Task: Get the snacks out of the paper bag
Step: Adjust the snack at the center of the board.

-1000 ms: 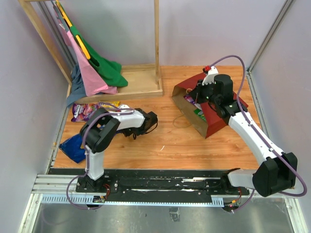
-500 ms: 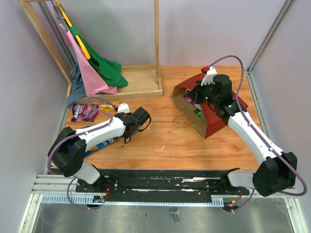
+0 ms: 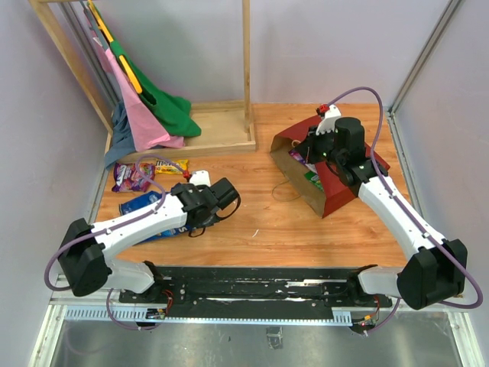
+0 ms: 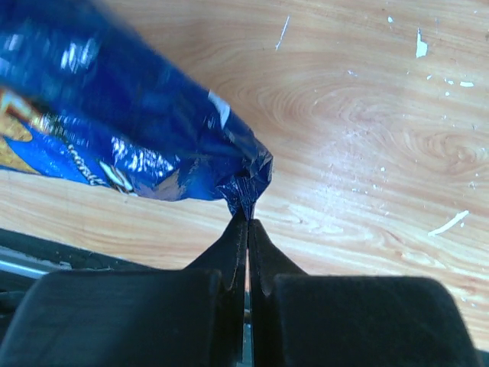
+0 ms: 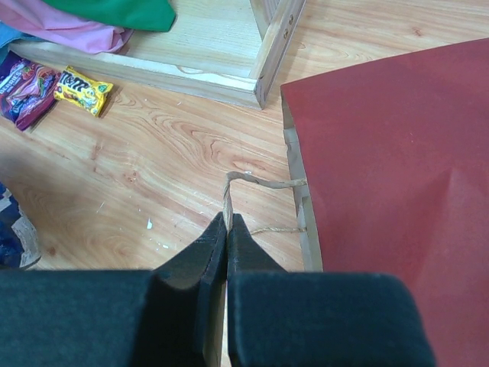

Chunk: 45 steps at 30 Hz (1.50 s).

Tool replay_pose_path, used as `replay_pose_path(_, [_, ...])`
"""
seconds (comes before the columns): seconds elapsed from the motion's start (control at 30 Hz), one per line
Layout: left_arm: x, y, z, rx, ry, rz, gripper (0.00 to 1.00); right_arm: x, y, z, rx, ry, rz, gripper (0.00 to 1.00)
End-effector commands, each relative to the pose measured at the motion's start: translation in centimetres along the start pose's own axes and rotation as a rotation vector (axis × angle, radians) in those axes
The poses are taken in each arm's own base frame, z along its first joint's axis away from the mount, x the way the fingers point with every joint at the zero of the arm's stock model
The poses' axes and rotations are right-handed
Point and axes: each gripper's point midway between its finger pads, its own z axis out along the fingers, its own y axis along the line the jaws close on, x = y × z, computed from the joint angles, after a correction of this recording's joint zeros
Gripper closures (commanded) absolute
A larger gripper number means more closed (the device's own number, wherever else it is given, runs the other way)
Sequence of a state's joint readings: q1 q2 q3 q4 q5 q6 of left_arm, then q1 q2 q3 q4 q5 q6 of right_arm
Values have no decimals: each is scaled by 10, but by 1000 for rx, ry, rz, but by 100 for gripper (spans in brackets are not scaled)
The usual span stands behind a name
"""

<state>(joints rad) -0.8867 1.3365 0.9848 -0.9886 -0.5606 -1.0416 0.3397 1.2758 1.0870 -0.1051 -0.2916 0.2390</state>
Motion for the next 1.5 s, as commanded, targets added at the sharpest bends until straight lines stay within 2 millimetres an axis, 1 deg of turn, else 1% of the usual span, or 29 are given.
replay_pose_path(0.0, [5, 6, -22, 31, 65, 24, 99, -20, 23, -3, -53, -48, -33, 99])
replay_pose_path(0.07, [13, 3, -29, 81, 110, 53, 99, -22, 23, -4, -50, -48, -37, 99])
replay_pose_path(0.2, [30, 17, -29, 60, 177, 138, 99, -23, 22, -6, -40, -59, -34, 99])
replay_pose_path(0.3, [38, 17, -33, 83, 222, 176, 99, -23, 22, -5, -42, -56, -33, 99])
replay_pose_path(0.37, [39, 12, -41, 131, 246, 200, 99, -23, 22, -5, -42, -54, -34, 99])
replay_pose_path(0.47, [31, 2, -65, 226, 265, 237, 99, -24, 22, -4, -41, -50, -38, 99])
replay_pose_path(0.57, [26, 9, -80, 231, 282, 288, 99, -24, 22, -5, -39, -44, -40, 99])
replay_pose_path(0.63, [30, 15, -85, 227, 313, 330, 100, -23, 22, -5, -38, -47, -39, 99])
replay_pose_path(0.7, [37, 12, -85, 258, 334, 346, 99, -22, 21, -4, -38, -46, -37, 99])
replay_pose_path(0.77, [45, 13, -73, 236, 346, 359, 99, -20, 21, -3, -40, -41, -34, 99])
replay_pose_path(0.83, [54, 7, -62, 250, 361, 376, 97, -20, 22, -3, -42, -42, -36, 99])
replay_pose_path(0.87, [59, 0, -59, 294, 364, 386, 91, -21, 22, -3, -42, -43, -38, 99])
replay_pose_path(0.9, [64, -9, -60, 373, 370, 402, 82, -21, 21, -4, -39, -41, -42, 99])
replay_pose_path(0.93, [67, -19, -66, 466, 366, 417, 42, -22, 21, -5, -36, -41, -46, 99])
replay_pose_path(0.97, [66, -29, -72, 552, 346, 425, 6, -23, 21, -6, -33, -44, -51, 99])
replay_pose_path(1.0, [63, -35, -80, 614, 325, 431, 1, -23, 20, -7, -27, -44, -53, 99])
replay_pose_path(1.07, [47, -39, -89, 631, 268, 444, 0, -23, 20, -8, -23, -47, -55, 99])
replay_pose_path(1.13, [22, -39, -98, 609, 180, 442, 0, -21, 19, -7, -23, -44, -53, 99])
replay_pose_path(1.17, [4, -40, -103, 595, 110, 422, 0, -21, 19, -6, -26, -43, -48, 99])
replay_pose_path(1.23, [-21, -44, -117, 628, 16, 376, 0, -20, 21, -5, -35, -42, -46, 99])
replay_pose_path(1.3, [-36, -49, -121, 711, 7, 303, 0, -21, 22, -5, -38, -39, -47, 99])
replay_pose_path(1.33, [-48, -40, -110, 723, 17, 238, 0, -22, 22, -6, -40, -40, -52, 99])
replay_pose_path(1.37, [-54, -32, -100, 722, 20, 196, 3, -23, 23, -7, -40, -43, -54, 99])
replay_pose_path(1.43, [-67, -12, -74, 664, 7, 116, 15, -25, 23, -10, -38, -50, -57, 99])
replay_pose_path(1.47, [-72, -4, -62, 632, -1, 79, 19, -24, 23, -11, -38, -53, -57, 99])
